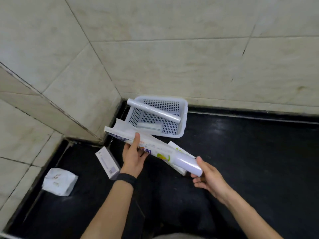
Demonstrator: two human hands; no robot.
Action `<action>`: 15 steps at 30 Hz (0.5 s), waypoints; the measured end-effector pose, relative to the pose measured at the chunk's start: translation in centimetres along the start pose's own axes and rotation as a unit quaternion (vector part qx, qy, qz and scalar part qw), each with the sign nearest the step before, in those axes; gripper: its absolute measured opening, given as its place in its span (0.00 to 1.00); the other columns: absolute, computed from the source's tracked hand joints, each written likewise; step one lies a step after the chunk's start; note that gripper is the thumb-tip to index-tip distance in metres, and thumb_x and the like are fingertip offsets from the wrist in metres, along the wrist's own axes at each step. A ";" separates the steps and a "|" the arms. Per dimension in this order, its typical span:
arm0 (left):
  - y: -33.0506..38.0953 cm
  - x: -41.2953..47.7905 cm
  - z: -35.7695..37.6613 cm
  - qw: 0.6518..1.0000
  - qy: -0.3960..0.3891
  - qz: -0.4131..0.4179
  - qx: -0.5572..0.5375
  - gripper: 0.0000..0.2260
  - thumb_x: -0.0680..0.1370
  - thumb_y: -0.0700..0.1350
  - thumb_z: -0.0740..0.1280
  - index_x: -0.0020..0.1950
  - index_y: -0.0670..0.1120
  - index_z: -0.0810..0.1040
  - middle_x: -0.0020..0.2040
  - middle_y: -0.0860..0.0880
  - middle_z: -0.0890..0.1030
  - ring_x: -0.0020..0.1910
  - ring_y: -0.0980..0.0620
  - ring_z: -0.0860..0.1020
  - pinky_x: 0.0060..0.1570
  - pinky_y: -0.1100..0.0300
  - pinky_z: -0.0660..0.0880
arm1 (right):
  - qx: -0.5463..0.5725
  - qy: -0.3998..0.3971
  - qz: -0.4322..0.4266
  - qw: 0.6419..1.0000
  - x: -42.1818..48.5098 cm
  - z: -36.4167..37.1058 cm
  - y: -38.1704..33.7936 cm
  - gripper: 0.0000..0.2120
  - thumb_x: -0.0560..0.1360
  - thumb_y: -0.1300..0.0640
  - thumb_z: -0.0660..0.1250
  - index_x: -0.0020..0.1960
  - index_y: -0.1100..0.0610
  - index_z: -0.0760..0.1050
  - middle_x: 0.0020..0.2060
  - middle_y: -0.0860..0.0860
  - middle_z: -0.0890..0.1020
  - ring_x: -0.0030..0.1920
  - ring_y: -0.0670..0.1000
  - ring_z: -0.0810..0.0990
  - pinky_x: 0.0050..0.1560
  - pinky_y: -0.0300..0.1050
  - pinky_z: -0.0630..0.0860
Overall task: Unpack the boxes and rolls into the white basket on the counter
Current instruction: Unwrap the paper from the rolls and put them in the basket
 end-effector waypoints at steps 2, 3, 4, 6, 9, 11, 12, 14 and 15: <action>2.1 0.9 -0.8 0.998 0.026 0.046 0.031 0.22 0.77 0.48 0.72 0.69 0.48 0.73 0.60 0.47 0.83 0.58 0.46 0.82 0.47 0.49 0.80 | -0.025 0.054 -0.021 0.998 0.2 -1.8 -0.1 0.26 0.81 0.38 0.56 0.46 0.60 0.76 0.28 0.54 0.77 0.25 0.49 0.72 0.28 0.44 0.70; 3.2 1.3 -1.4 0.995 0.046 0.069 0.055 0.23 0.77 0.47 0.72 0.70 0.48 0.72 0.61 0.48 0.82 0.57 0.47 0.82 0.46 0.51 0.80 | -0.032 0.083 -0.031 0.996 0.3 -2.9 0.0 0.26 0.81 0.39 0.55 0.42 0.61 0.74 0.24 0.52 0.75 0.23 0.49 0.68 0.26 0.44 0.66; 4.0 1.6 -1.9 0.991 0.071 0.087 0.076 0.23 0.77 0.46 0.73 0.70 0.48 0.71 0.61 0.48 0.82 0.56 0.48 0.82 0.44 0.52 0.80 | -0.029 0.105 -0.039 0.993 0.4 -4.0 0.0 0.26 0.81 0.39 0.54 0.41 0.61 0.72 0.23 0.52 0.73 0.22 0.49 0.66 0.25 0.43 0.63; 4.5 2.3 -3.2 0.981 0.112 0.098 0.128 0.23 0.76 0.44 0.73 0.69 0.47 0.70 0.58 0.48 0.81 0.51 0.50 0.82 0.41 0.53 0.79 | -0.008 0.124 -0.051 0.991 0.4 -6.0 0.2 0.25 0.81 0.40 0.55 0.42 0.61 0.71 0.25 0.54 0.73 0.22 0.49 0.64 0.25 0.42 0.60; 2.0 2.8 -5.1 0.970 0.122 0.047 0.205 0.25 0.72 0.46 0.77 0.64 0.44 0.70 0.55 0.44 0.82 0.49 0.46 0.82 0.38 0.51 0.80 | 0.004 0.112 -0.054 0.992 0.0 -7.6 0.3 0.24 0.81 0.40 0.54 0.48 0.61 0.73 0.29 0.57 0.74 0.24 0.50 0.64 0.28 0.45 0.60; -0.6 3.0 -6.0 0.961 0.115 -0.013 0.250 0.33 0.67 0.50 0.79 0.66 0.42 0.69 0.59 0.40 0.81 0.50 0.42 0.83 0.36 0.47 0.81 | 0.006 0.096 -0.057 0.994 -0.3 -7.6 0.4 0.24 0.82 0.41 0.54 0.54 0.62 0.74 0.30 0.57 0.74 0.25 0.50 0.63 0.29 0.46 0.60; -2.0 2.9 -6.0 0.955 0.112 -0.034 0.272 0.36 0.67 0.51 0.79 0.68 0.42 0.67 0.59 0.40 0.80 0.50 0.43 0.83 0.36 0.46 0.80 | 0.008 0.092 -0.057 0.994 -0.4 -7.4 0.5 0.24 0.82 0.41 0.54 0.55 0.62 0.74 0.30 0.57 0.74 0.25 0.50 0.64 0.29 0.46 0.60; -4.3 2.1 -5.4 0.939 0.121 -0.060 0.317 0.42 0.70 0.53 0.78 0.74 0.44 0.58 0.63 0.43 0.76 0.54 0.44 0.79 0.45 0.44 0.79 | 0.012 0.088 -0.055 0.995 -0.5 -7.1 0.6 0.23 0.82 0.42 0.54 0.56 0.61 0.74 0.30 0.56 0.75 0.25 0.50 0.64 0.28 0.45 0.60; -5.0 1.6 -4.9 0.925 0.124 -0.063 0.353 0.47 0.70 0.56 0.78 0.78 0.46 0.52 0.66 0.44 0.72 0.60 0.43 0.76 0.54 0.43 0.76 | 0.009 0.085 -0.054 0.995 -0.5 -7.0 0.7 0.23 0.82 0.42 0.54 0.56 0.61 0.75 0.30 0.57 0.75 0.25 0.50 0.65 0.28 0.45 0.61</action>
Point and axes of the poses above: each hand's wrist, its own x-axis towards the middle knuckle, its own z-axis out of the palm, y = z × x, the point moved 1 cm from there along x, towards the middle knuckle
